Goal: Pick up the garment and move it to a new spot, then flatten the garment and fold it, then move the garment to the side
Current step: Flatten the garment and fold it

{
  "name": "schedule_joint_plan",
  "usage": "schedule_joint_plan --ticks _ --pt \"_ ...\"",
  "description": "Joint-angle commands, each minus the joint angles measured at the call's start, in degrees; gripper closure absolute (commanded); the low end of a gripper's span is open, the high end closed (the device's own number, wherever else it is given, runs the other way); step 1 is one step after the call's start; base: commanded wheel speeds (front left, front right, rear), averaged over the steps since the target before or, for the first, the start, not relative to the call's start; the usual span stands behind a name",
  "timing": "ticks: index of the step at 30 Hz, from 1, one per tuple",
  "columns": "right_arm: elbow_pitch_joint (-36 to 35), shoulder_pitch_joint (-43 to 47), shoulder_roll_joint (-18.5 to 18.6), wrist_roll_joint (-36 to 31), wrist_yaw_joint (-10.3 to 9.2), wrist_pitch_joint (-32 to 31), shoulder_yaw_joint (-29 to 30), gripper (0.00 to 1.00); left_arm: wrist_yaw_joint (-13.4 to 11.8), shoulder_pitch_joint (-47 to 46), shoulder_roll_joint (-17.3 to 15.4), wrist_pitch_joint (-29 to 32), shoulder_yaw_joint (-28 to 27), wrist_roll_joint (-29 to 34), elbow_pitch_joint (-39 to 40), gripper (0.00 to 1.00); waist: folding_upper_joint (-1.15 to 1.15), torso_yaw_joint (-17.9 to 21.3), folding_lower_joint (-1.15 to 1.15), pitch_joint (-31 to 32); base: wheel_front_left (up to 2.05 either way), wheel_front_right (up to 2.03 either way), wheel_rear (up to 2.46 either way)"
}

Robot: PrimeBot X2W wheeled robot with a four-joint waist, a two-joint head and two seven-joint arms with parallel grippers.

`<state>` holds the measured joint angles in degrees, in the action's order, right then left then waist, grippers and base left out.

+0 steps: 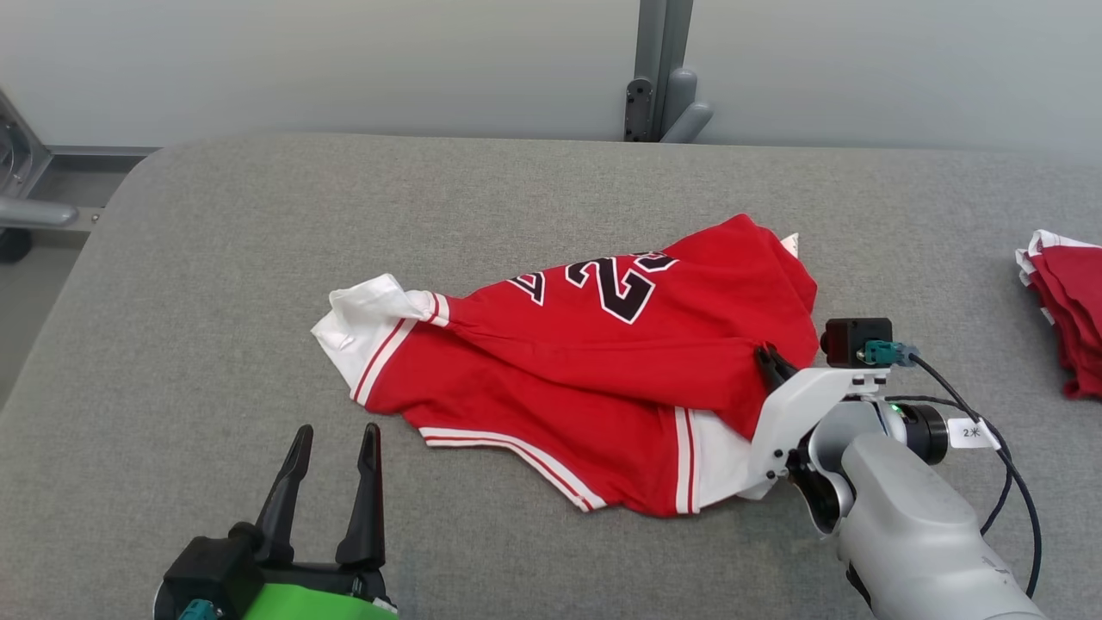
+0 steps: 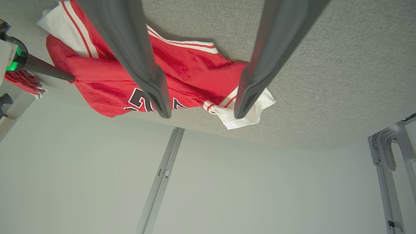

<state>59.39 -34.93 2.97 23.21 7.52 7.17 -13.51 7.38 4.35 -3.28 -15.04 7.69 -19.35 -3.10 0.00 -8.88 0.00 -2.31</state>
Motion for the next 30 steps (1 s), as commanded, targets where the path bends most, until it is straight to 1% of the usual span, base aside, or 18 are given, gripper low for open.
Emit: schedule_joint_plan --ticks 1,5,8,10,11,13,18,19,22,24,26,30 --pt "-0.08 -0.73 0.1 0.28 -0.07 0.43 -0.41 1.0 0.22 0.34 -0.01 -0.14 -0.13 0.27 0.17 0.0 0.0 0.15 0.0 -0.01 0.0 0.0 0.0" --pt "-0.77 -1.17 0.13 0.34 -0.07 1.91 -1.05 1.0 0.22 0.2 0.02 -0.14 -0.13 0.3 -0.14 0.0 0.0 0.3 0.0 0.24 0.0 0.0 0.0" --pt "-2.81 -0.41 1.32 0.4 -0.07 3.38 -2.31 1.0 0.22 0.43 0.05 -0.14 -0.27 0.44 -0.33 0.0 0.0 0.36 0.0 0.4 0.0 0.0 0.0" --pt "-5.42 0.99 2.8 1.18 -0.07 3.95 -3.6 1.0 0.22 0.55 0.07 -0.15 -0.46 0.41 -0.28 0.0 0.0 0.47 0.0 0.32 0.0 0.0 0.0" --pt "-9.1 2.58 4.92 2.46 -0.08 4.0 -4.99 1.0 0.22 0.69 0.1 -0.15 -0.85 0.18 -0.11 0.0 0.0 0.86 0.0 0.06 0.0 0.0 0.0" --pt "-13.98 4.43 7.93 3.46 -0.08 4.13 -6.58 1.0 0.22 0.84 0.1 -0.14 -1.23 -0.27 -0.11 0.0 0.0 1.36 0.0 -0.26 0.0 0.0 0.0" --pt "-28.48 11.98 15.95 6.3 -0.08 2.54 -8.93 1.0 0.22 0.6 -0.3 -0.14 -1.43 -1.03 -0.24 0.0 0.0 3.11 0.0 -1.87 0.0 0.0 0.0" --pt "-28.48 11.98 15.95 6.3 -0.08 2.54 -8.93 1.0 0.22 0.6 -0.3 -0.14 -1.43 -1.03 -0.24 0.0 0.0 3.11 0.0 -1.87 0.0 0.0 0.0" --pt "-35.56 17.01 19.26 7.47 -0.08 -0.25 -7.16 1.0 0.21 -0.03 -0.94 -0.14 -1.01 -1.75 -0.54 0.0 0.0 4.23 0.0 -3.09 0.0 0.0 0.0" --pt "-38.72 19.85 20.11 7.43 -0.08 -1.83 -5.42 1.0 0.22 -0.62 -1.5 -0.14 0.07 -2.56 -1.29 0.0 0.0 4.94 0.0 -3.8 0.0 0.0 0.0" --pt "-40.51 22.2 20.27 6.17 -0.08 -3.17 -3.52 1.0 0.21 -1.66 -3.0 -0.14 1.89 -2.88 -3.18 0.0 0.0 5.34 0.0 -4.35 0.0 0.0 0.0" --pt "-42.47 24.68 18.14 3.59 -0.08 -4.47 -1.37 1.0 0.21 -5.83 -4.9 -0.14 3.01 -3.84 -8.84 0.0 0.0 5.67 0.0 -5.16 0.0 0.0 0.0"
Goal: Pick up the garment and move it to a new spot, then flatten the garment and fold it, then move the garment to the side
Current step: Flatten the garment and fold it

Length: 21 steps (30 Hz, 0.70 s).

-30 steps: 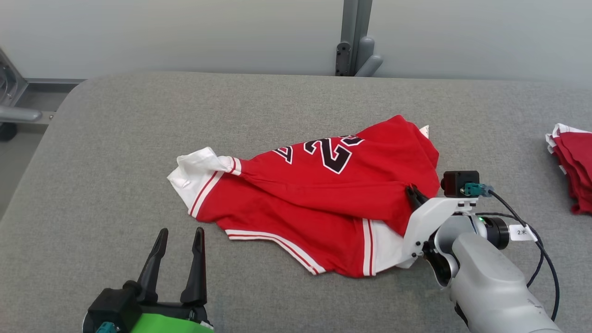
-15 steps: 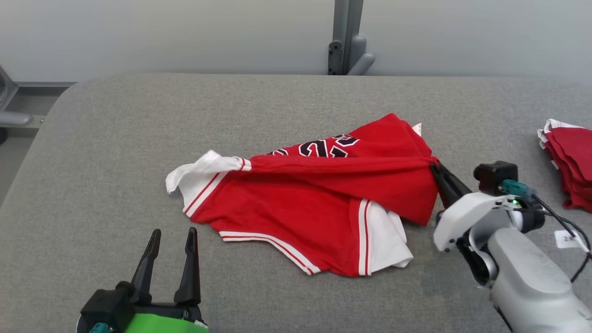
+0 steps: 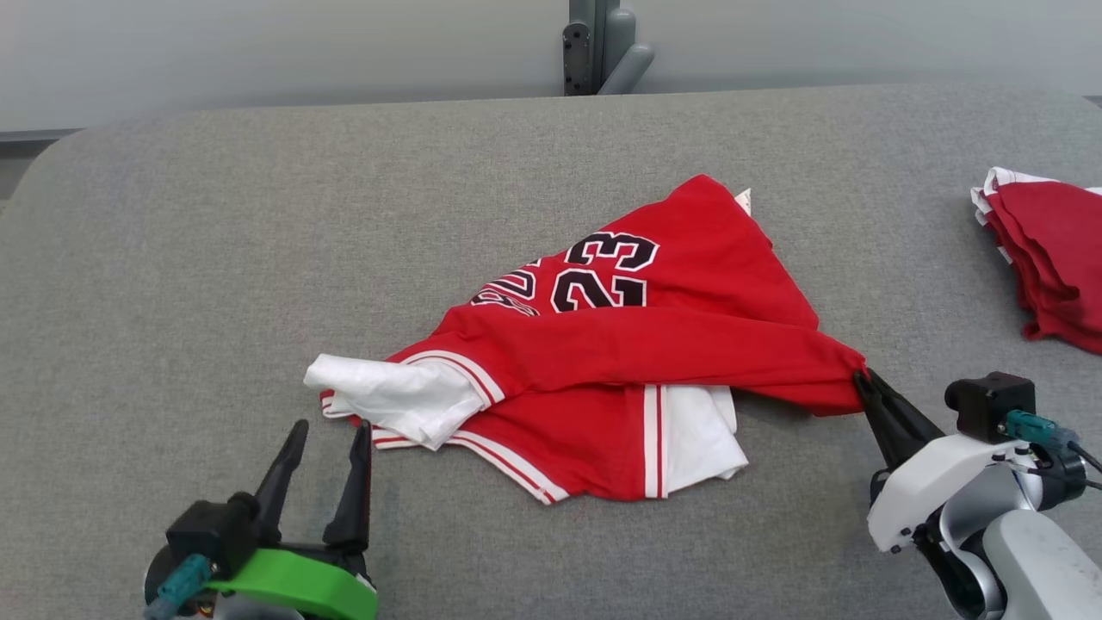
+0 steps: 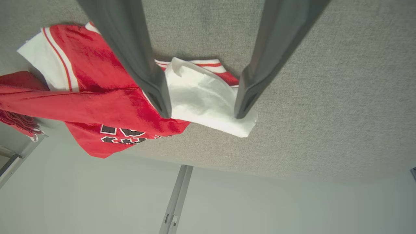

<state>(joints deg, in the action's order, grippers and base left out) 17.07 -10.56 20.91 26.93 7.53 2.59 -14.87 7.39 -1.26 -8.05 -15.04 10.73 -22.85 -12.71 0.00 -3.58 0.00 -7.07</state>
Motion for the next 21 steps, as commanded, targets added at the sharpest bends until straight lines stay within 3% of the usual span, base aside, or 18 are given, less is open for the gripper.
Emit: schedule_joint_plan --ticks 1,7,14,18,19,21 --pt "-0.51 0.59 -0.3 -0.79 -0.09 -0.14 0.23 1.0 0.2 -1.73 -0.59 -0.14 -0.42 -0.24 -1.14 0.0 0.0 0.42 0.0 -0.59 0.0 0.0 0.0" --pt "-1.55 -0.49 -3.06 -3.46 -0.09 -1.71 -0.06 1.0 0.06 -10.04 -2.07 0.54 -2.66 -0.79 -10.94 0.0 0.0 1.4 0.0 -1.77 0.0 0.0 0.0" --pt "-2.11 -1.26 -3.81 -4.56 -0.09 -2.29 -0.39 1.0 0.17 -15.26 -8.85 1.89 3.24 -0.71 -17.69 0.0 0.0 2.16 0.0 -2.39 0.0 0.0 0.0" --pt "-2.34 -1.32 -3.72 -4.7 -0.09 -2.49 -0.53 1.0 0.18 -17.53 -13.3 3.26 9.42 -0.99 -19.63 0.0 0.0 2.49 0.0 -2.79 0.0 0.0 0.0" --pt "-2.37 -1.34 -3.71 -4.76 -0.09 -2.56 -0.61 1.0 0.18 -18.08 -14.36 3.35 11.13 -1.35 -19.75 0.06 0.0 2.58 0.0 -2.88 0.0 0.0 0.0" --pt "-2.5 -1.4 -3.69 -4.92 -0.09 -2.7 -0.6 1.0 0.19 -19.07 -16.63 3.53 14.64 -2.24 -19.71 0.29 0.0 2.71 0.0 -3.12 0.0 0.0 0.0"
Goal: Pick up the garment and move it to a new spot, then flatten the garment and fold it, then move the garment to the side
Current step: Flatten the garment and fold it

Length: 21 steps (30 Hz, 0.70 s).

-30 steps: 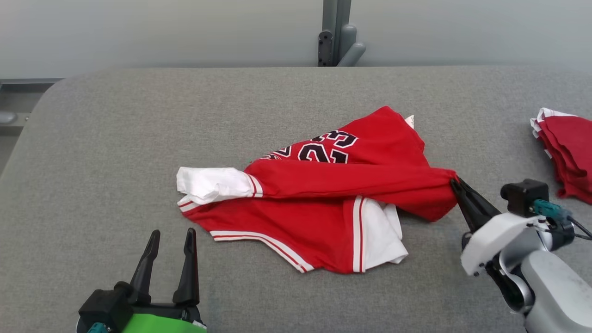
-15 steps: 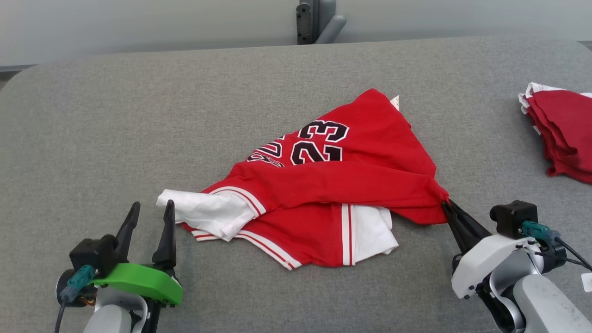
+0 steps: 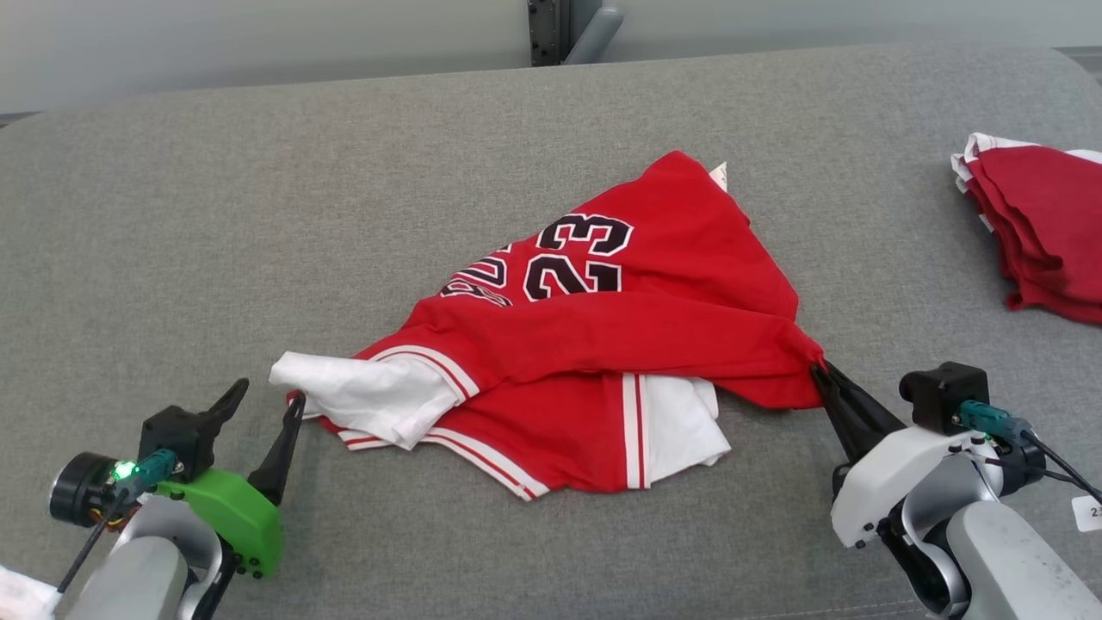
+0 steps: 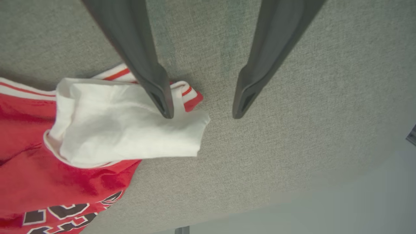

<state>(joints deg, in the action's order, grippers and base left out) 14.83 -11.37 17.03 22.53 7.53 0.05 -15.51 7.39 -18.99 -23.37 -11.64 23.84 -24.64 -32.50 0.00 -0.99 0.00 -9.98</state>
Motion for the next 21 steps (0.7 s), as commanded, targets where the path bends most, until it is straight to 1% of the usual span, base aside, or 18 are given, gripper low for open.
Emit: schedule_joint_plan --ticks 1,2,3,4,5,8,11,12,13,14,15,16,17,19,20,21 --pt "-0.32 -0.58 0.19 -0.58 -0.09 -0.22 0.09 1.0 0.19 -1.8 -2.52 0.23 3.14 -0.93 0.18 0.36 0.0 0.17 0.0 -0.31 0.0 0.0 0.0" --pt "-0.36 -0.57 0.21 -0.68 -0.09 -0.28 0.08 1.0 0.19 -2.31 -3.69 0.22 4.7 -1.39 0.26 0.5 0.0 0.22 0.0 -0.39 0.0 0.0 0.0" --pt "-0.4 -0.55 0.22 -0.68 -0.08 -0.21 0.08 1.0 0.18 -2.83 -4.67 0.11 6.06 -1.95 0.27 0.56 0.0 0.28 0.0 -0.47 0.0 0.0 0.0" --pt "-0.39 -0.54 0.25 -0.71 -0.09 -0.19 0.05 1.0 0.18 -3.37 -5.44 0.09 7.3 -2.73 0.22 0.59 0.0 0.36 0.0 -0.55 0.0 0.0 0.0" --pt "-0.37 -0.53 0.25 -0.74 -0.09 -0.17 -0.01 1.0 0.18 -3.96 -6.22 0.08 8.47 -3.23 0.13 0.59 0.0 0.43 0.0 -0.62 0.0 0.0 0.0" --pt "-0.3 -0.6 -0.03 -0.83 -0.09 -0.14 -0.19 1.0 0.18 -5.62 -7.8 -0.18 11.68 -4.85 -0.27 0.53 0.0 0.72 0.0 -0.76 0.0 0.0 0.0" --pt "-0.29 -0.82 -0.23 -0.96 -0.09 -0.17 -0.32 1.0 0.19 -6.9 -8.86 -0.32 14.89 -6.29 -0.81 0.51 0.0 1.1 0.0 -0.87 0.0 0.0 0.0" --pt "-0.26 -0.88 -0.27 -1.0 -0.09 -0.13 -0.34 1.0 0.19 -7.32 -9.11 -0.37 15.97 -6.48 -0.96 0.44 0.0 1.22 0.0 -0.9 0.0 0.0 0.0" --pt "-0.26 -0.88 -0.27 -1.0 -0.09 -0.13 -0.34 1.0 0.19 -7.32 -9.11 -0.37 15.97 -6.48 -0.96 0.44 0.0 1.22 0.0 -0.9 0.0 0.0 0.0" --pt "-0.27 -0.9 -0.28 -1.02 -0.09 -0.1 -0.31 1.0 0.19 -7.82 -9.21 -0.6 16.64 -6.76 -1.18 0.31 0.0 1.33 0.0 -0.94 0.0 0.0 0.0" --pt "-0.3 -0.86 -0.28 -1.05 -0.09 -0.09 -0.3 1.0 0.19 -8.27 -9.34 -0.73 17.12 -7.26 -1.47 0.22 0.0 1.44 0.0 -0.98 0.0 0.0 0.0" --pt "-0.32 -0.79 -0.21 -1.08 -0.09 -0.07 -0.27 1.0 0.19 -8.66 -9.59 -1.01 17.83 -7.33 -1.72 0.22 0.0 1.55 0.0 -1.03 0.0 0.0 0.0" --pt "-0.31 -0.74 -0.16 -1.03 -0.09 -0.06 -0.17 1.0 0.19 -9.02 -9.79 -1.26 18.42 -7.53 -1.99 0.26 0.0 1.65 0.0 -1.09 0.0 0.0 0.0" --pt "-0.36 -0.74 -0.12 -1.08 -0.09 0.03 -0.04 1.0 0.19 -9.83 -9.96 -1.87 19.66 -7.78 -1.93 0.56 0.0 1.83 0.0 -1.22 0.0 0.0 0.0" --pt "-0.37 -0.71 -0.14 -1.17 -0.09 0.08 0.02 1.0 0.19 -10.17 -10.11 -2.12 20.37 -7.86 -1.69 0.7 0.0 1.9 0.0 -1.28 0.0 0.0 0.0" --pt "-0.35 -0.65 -0.17 -1.27 -0.09 0.15 0.16 1.0 0.19 -10.47 -10.35 -2.43 21.03 -7.98 -1.41 1.0 0.0 1.96 0.0 -1.33 0.0 0.0 0.0"
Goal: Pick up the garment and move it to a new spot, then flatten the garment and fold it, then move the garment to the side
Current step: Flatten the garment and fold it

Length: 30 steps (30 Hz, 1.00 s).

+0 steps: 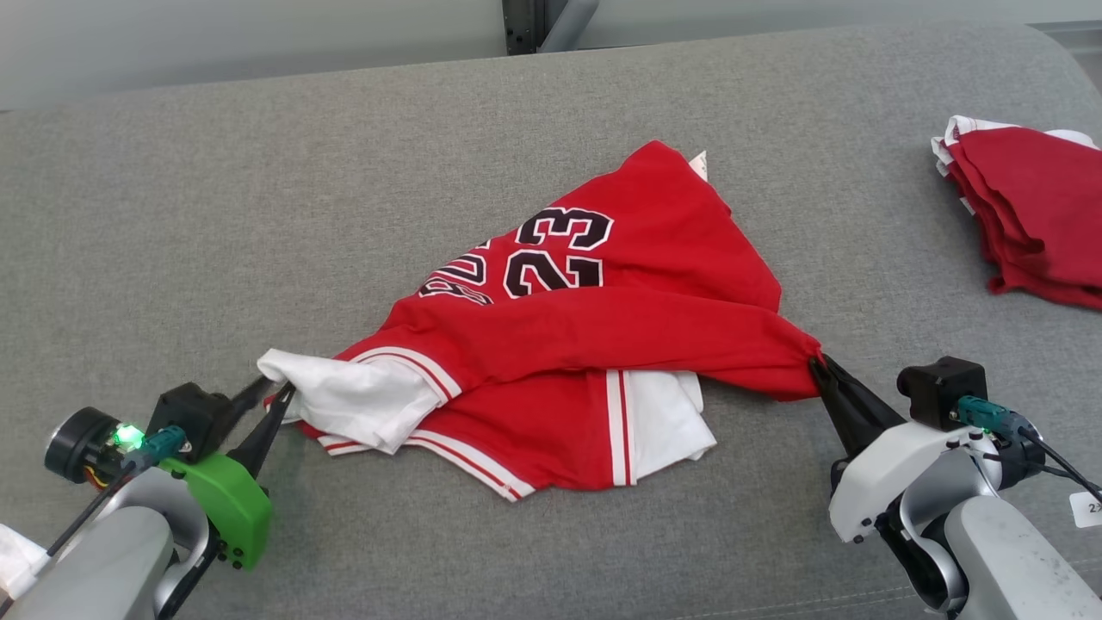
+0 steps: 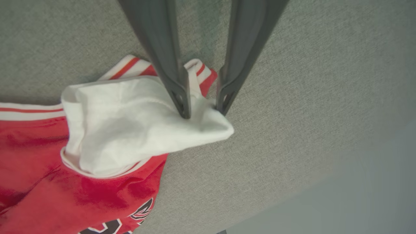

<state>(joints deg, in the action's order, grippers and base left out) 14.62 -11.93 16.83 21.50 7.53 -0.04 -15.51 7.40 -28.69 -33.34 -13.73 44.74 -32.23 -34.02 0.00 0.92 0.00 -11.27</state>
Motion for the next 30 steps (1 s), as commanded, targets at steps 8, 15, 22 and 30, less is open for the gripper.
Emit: schedule_joint_plan --ticks 8,15,22,30 --pt "-0.47 -0.66 0.5 -0.96 -0.09 1.47 1.3 1.0 0.17 -1.78 -3.58 -1.04 5.75 -10.25 8.28 1.0 0.0 -0.07 0.0 0.78 0.0 0.0 0.0" --pt "-4.36 -4.26 1.85 0.34 -0.09 3.63 4.03 1.0 0.15 -3.58 -10.2 0.39 4.72 -29.43 22.75 1.0 0.0 -0.42 0.0 3.58 0.0 0.0 0.0" --pt "-9.26 -9.99 5.66 2.82 -0.09 2.61 6.21 1.0 0.16 -9.32 -17.09 5.3 0.89 -45.35 33.95 1.0 0.0 -0.27 0.0 8.07 0.0 0.0 0.0" --pt "-11.71 -19.89 11.38 9.43 -0.09 -2.42 5.95 1.0 0.16 -20.26 -17.05 7.7 -5.51 -52.47 36.44 1.0 0.0 0.01 0.0 11.49 0.0 0.0 0.0"
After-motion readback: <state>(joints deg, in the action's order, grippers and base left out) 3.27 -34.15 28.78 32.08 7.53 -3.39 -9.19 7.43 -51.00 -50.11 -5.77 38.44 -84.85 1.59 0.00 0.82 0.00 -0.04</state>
